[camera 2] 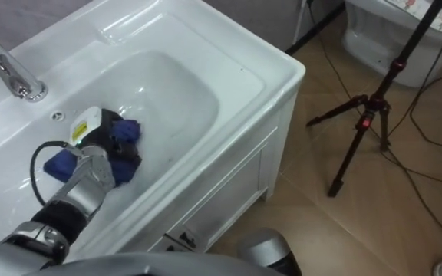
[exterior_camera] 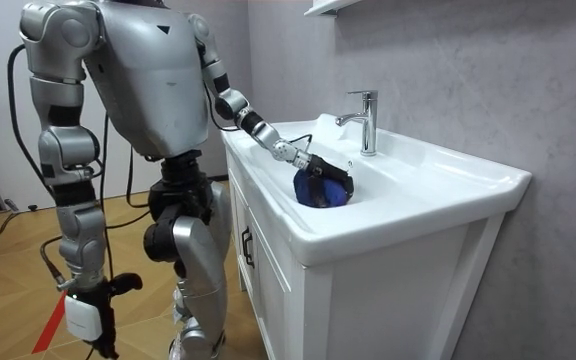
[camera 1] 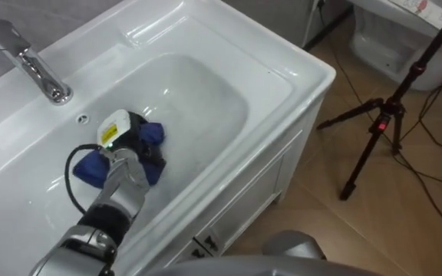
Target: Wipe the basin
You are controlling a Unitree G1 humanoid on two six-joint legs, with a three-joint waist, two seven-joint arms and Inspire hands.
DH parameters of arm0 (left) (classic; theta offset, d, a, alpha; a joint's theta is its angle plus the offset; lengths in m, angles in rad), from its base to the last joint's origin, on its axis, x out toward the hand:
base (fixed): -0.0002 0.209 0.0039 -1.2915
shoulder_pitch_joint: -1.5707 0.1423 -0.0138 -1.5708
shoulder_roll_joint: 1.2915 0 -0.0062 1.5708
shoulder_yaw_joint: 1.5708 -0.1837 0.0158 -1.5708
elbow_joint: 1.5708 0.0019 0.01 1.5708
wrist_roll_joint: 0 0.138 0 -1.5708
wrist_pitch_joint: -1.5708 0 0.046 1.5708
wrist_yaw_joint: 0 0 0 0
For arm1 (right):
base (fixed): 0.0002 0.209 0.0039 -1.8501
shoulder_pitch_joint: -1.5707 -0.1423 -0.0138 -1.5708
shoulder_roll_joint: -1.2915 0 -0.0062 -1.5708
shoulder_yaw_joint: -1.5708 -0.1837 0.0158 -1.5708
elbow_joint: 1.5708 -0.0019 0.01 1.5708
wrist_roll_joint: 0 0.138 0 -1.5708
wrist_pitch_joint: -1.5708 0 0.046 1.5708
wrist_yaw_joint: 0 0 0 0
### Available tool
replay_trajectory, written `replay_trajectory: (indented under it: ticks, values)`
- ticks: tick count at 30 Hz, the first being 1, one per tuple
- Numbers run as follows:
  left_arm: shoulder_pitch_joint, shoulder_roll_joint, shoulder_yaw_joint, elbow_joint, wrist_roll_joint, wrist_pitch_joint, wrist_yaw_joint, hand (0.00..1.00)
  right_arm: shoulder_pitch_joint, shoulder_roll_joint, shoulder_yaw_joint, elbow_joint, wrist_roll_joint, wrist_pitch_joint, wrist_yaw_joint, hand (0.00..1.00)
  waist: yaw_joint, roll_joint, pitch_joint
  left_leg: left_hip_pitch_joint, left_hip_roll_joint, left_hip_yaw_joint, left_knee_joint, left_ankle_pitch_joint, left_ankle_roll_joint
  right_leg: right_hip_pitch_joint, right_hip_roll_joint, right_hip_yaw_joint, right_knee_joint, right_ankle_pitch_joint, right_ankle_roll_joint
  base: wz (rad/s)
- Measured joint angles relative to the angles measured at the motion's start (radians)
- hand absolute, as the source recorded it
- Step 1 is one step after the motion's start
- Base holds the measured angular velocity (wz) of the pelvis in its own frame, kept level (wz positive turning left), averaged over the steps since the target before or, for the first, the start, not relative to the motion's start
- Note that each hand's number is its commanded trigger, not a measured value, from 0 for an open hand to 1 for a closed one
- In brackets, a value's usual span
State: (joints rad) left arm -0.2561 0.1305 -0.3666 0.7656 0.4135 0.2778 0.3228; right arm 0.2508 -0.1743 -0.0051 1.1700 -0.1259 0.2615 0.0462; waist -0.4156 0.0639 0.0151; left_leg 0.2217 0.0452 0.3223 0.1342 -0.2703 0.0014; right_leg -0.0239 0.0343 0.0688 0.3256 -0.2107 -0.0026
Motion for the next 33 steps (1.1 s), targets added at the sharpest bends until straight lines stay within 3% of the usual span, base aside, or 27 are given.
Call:
replay_trajectory:
  ticks: [6, 12, 24, 27, 33]
  values:
    - [-0.026, -0.003, -0.043, -0.062, -0.151, -0.002, -0.033, 1.0, -0.016, -0.006, 0.025, 0.009, 0.001, -0.001, 0.001, 0.0, -0.016, 0.006, 0.0015, 0.002, 0.0, 0.001, 0.005, 0.0, 0.0, 0.014, -0.004, -0.008, -0.016, 0.0, 0.001, 0.05]
    - [-0.031, -0.013, -0.125, -0.16, -0.226, -0.004, -0.064, 1.0, -0.039, -0.007, 0.061, 0.038, 0.035, 0.0, 0.0, 0.0, -0.019, 0.008, 0.0013, -0.021, -0.01, 0.0, 0.033, 0.0, 0.0, 0.014, -0.033, -0.046, -0.016, -0.006, 0.011, 0.18]
    - [-0.063, -0.035, -0.15, -0.266, -0.313, -0.005, -0.16, 1.0, -0.073, -0.015, 0.106, 0.074, 0.05, -0.005, 0.0, 0.0, -0.031, 0.008, 0.0014, -0.045, -0.012, -0.014, 0.063, 0.0, 0.001, 0.027, -0.05, -0.078, -0.023, -0.01, 0.019, 0.13]
    - [-0.08, -0.036, -0.158, -0.285, -0.335, -0.005, -0.189, 1.0, -0.075, -0.015, 0.116, 0.074, 0.066, -0.008, -0.002, 0.0, -0.035, 0.021, 0.0041, -0.054, -0.006, -0.025, 0.058, -0.01, 0.018, 0.028, -0.046, -0.098, -0.036, -0.003, 0.019, 0.17]
    - [-0.09, -0.036, -0.17, -0.335, -0.336, -0.004, -0.227, 1.0, -0.079, -0.023, 0.132, 0.076, 0.1, -0.011, -0.011, 0.0, -0.035, 0.04, 0.0067, -0.053, -0.008, -0.022, 0.059, -0.01, 0.018, 0.036, -0.05, -0.1, -0.032, -0.002, 0.021, 0.04]
